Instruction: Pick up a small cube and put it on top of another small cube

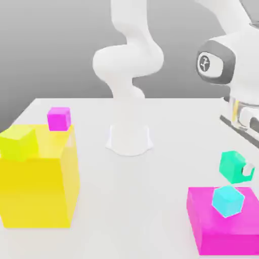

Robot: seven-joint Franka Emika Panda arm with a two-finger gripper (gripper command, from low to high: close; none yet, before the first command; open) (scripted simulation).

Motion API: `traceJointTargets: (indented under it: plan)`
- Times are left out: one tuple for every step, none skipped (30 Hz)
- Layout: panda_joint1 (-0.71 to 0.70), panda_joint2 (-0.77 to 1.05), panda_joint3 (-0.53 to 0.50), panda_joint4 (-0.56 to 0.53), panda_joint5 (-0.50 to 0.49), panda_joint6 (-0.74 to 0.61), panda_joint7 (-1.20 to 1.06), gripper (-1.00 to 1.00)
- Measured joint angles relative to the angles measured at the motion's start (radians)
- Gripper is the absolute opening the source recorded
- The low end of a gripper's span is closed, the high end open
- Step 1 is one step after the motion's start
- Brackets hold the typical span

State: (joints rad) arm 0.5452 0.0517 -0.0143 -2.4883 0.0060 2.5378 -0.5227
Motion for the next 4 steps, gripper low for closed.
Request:
traceJointTargets:
  plan:
    - [-0.003,0.02,-0.001,-0.005,-0.001,0.024,0.0,1.0]
    - [-0.003,0.02,-0.001,-0.005,-0.001,0.024,0.0,1.0]
    - [-0.003,0.02,-0.001,-0.005,-0.001,0.024,0.0,1.0]
    - [-0.003,0.02,-0.001,-0.005,-0.001,0.024,0.0,1.0]
